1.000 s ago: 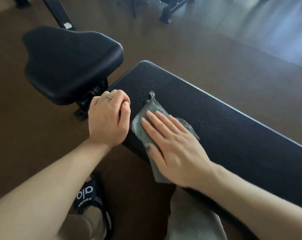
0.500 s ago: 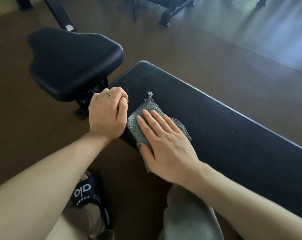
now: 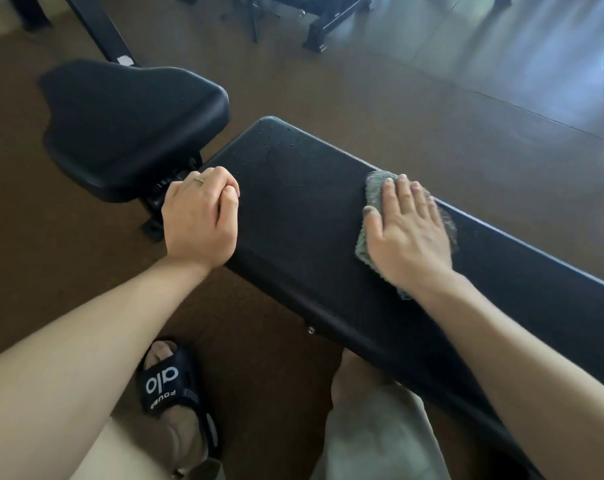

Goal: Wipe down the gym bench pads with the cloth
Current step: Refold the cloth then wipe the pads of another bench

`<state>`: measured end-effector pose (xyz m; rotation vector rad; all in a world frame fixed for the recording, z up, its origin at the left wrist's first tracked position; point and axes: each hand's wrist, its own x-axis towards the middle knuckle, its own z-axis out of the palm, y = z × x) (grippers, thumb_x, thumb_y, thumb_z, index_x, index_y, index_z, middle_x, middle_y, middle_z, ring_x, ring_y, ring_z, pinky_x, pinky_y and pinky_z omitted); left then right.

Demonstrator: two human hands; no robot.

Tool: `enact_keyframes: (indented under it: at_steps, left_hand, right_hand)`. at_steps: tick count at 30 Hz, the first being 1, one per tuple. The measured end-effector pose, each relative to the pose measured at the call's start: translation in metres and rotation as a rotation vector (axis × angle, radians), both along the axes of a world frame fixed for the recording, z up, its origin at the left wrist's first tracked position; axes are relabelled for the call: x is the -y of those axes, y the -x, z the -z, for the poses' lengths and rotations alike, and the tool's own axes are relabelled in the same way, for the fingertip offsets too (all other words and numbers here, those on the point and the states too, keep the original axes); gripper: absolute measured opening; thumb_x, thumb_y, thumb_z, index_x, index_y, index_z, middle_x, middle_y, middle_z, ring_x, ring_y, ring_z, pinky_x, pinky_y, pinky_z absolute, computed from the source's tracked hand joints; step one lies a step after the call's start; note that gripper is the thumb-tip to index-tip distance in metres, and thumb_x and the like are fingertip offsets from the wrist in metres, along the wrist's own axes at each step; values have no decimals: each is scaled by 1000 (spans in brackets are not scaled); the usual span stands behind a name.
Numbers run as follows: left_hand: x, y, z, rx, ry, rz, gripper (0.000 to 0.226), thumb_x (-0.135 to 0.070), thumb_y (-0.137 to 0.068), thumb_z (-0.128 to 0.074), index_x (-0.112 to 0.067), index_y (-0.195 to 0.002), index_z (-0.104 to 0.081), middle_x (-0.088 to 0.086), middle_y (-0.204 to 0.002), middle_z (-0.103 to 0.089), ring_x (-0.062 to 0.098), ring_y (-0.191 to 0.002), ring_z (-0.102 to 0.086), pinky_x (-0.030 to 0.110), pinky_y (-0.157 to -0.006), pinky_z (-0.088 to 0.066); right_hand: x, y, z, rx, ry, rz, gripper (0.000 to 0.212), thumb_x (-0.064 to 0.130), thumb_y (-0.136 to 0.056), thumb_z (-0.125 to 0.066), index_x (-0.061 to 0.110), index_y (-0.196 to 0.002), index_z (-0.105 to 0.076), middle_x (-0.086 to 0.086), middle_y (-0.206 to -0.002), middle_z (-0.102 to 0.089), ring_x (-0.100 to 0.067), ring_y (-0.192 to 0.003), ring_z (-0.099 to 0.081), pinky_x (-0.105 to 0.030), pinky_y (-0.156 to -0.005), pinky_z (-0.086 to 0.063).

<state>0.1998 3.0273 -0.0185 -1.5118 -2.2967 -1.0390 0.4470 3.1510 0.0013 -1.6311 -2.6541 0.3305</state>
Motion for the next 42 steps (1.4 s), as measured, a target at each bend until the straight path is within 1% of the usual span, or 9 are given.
enact_keyframes:
  at_steps: [5, 10, 19, 25, 29, 34, 37, 40, 42]
  left_hand:
    - [1, 1, -1, -16, 9, 0, 22, -19, -96, -37, -18, -86, -56, -7, -83, -61, 16, -79, -54, 36, -81, -35]
    - [0, 2, -2, -21, 29, -13, 25, -23, -97, -34, -18, -86, -56, -8, -81, -60, 18, -78, -55, 39, -81, -37]
    - [1, 5, -6, -26, 68, 29, 28, -25, -101, -32, -17, -90, -56, -5, -83, -62, 21, -82, -58, 44, -84, -42]
    - [3, 42, -5, 97, 7, -47, 33, -28, -105, -27, -11, -92, -52, -1, -86, -57, 22, -80, -50, 40, -78, -40]
    - [-2, 63, 8, 478, -93, -202, 32, -24, -103, -32, -3, -90, -51, -3, -83, -52, 11, -81, -46, 30, -77, -37]
    - [-8, 61, 11, 698, -167, -215, 31, -23, -102, -37, -6, -87, -57, -6, -83, -55, 8, -83, -50, 24, -77, -39]
    - [-6, 55, 7, 818, -205, -265, 34, -26, -103, -36, -5, -90, -59, -8, -81, -55, 2, -78, -50, 16, -71, -40]
    - [-10, 52, 6, 981, -264, -346, 38, -29, -105, -37, -5, -89, -61, -5, -85, -57, 7, -81, -52, 23, -76, -43]
    - [-14, 57, 6, 1224, -357, -433, 42, -34, -107, -37, -11, -81, -61, 0, -82, -57, 15, -80, -53, 31, -81, -43]
  right_hand:
    - [93, 20, -3, -74, -36, -386, 68, 53, -105, -12, 21, -165, -11, 0, -172, -3, -18, -159, 5, -41, -130, 0]
    - [93, -15, -6, 8, -58, -617, 67, 55, -106, -20, 29, -166, -3, 6, -172, 4, -10, -157, 14, -36, -129, 3]
    - [-1, 120, -8, -40, -34, -413, 65, 53, -107, -18, 27, -166, -9, 3, -174, -4, -14, -159, 2, -36, -129, 5]
    - [52, 62, -8, -23, -44, -555, 66, 59, -105, -5, 32, -165, 1, 9, -172, 8, -9, -157, 15, -35, -129, 7]
    - [56, 61, -10, 1, -33, -628, 64, 59, -104, -2, 36, -163, 10, 13, -170, 17, -5, -154, 24, -32, -127, 12]
    - [19, 145, -6, -68, -76, -685, 65, 52, -105, -14, 28, -165, -14, 4, -173, -8, -14, -159, -1, -35, -129, 2]
    - [-4, 200, -6, -58, -44, -601, 60, 47, -109, -19, 25, -164, -19, 3, -173, -12, -16, -159, -3, -38, -129, 0]
    - [6, 193, -5, -68, -65, -625, 63, 46, -107, -14, 22, -164, -20, 1, -173, -13, -18, -160, -3, -40, -129, -1]
    - [32, 163, -8, -67, -61, -768, 63, 47, -107, -11, 24, -165, -15, 2, -173, -7, -16, -160, 1, -38, -129, 2]
